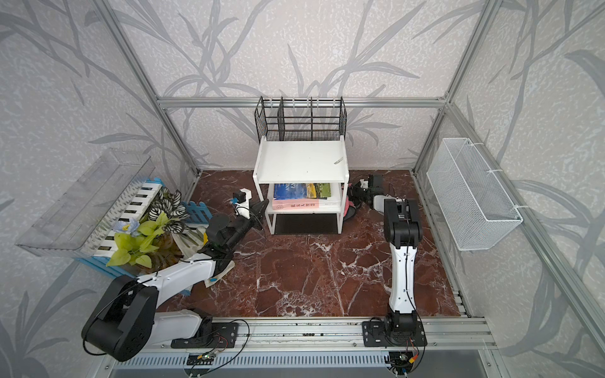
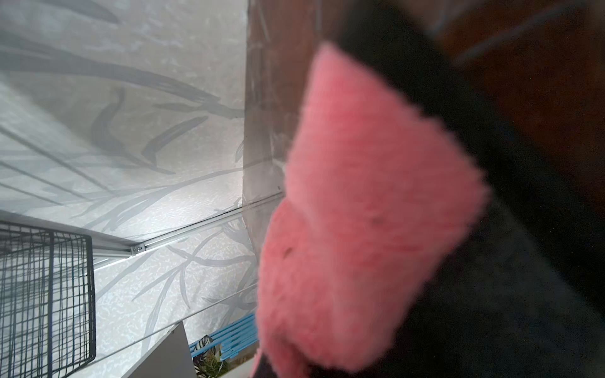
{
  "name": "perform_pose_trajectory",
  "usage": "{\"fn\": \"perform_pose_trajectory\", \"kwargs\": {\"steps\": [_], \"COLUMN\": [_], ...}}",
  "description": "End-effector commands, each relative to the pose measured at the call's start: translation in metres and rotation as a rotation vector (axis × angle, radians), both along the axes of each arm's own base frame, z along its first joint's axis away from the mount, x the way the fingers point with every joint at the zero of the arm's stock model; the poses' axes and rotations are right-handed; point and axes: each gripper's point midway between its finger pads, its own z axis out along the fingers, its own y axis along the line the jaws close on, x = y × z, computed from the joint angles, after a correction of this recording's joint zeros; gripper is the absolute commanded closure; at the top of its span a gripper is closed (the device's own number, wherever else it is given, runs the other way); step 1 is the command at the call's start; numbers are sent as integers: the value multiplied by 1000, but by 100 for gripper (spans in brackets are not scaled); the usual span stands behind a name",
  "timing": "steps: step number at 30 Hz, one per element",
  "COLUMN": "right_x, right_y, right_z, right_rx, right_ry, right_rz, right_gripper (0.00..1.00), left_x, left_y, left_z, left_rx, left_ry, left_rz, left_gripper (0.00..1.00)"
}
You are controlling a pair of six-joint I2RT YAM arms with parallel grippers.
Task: Wipe the bookshelf clean with a cloth
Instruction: Wipe the dust from the shelf.
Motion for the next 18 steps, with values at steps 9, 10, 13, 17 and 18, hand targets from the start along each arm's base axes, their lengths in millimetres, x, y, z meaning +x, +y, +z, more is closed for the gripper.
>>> {"fn": "perform_pose_trajectory", "kwargs": {"steps": [9, 10, 13, 17, 18], "right_x": [-32, -37, -49, -69, -74], "right_y": [18, 19, 23, 28, 27], "right_z": [218, 229, 254, 288, 295], "right_rx": [-1, 4, 13, -8, -17], "right_ry": [-447, -471, -524, -626, -651], "right_rz": [107, 111, 136, 166, 167], "right_gripper": [100, 100, 100, 100, 100], "left_x": [40, 40, 39, 39, 39], "left_y": [58, 58, 57, 57, 57], "left_z": [-54, -53, -53, -52, -52], "left_rx": [-61, -62, -63, -63, -63], "left_ry": [257, 256, 256, 255, 254], "left_rz": [319, 317, 312, 312, 313], "left_gripper": [100, 100, 100, 100, 100]}}
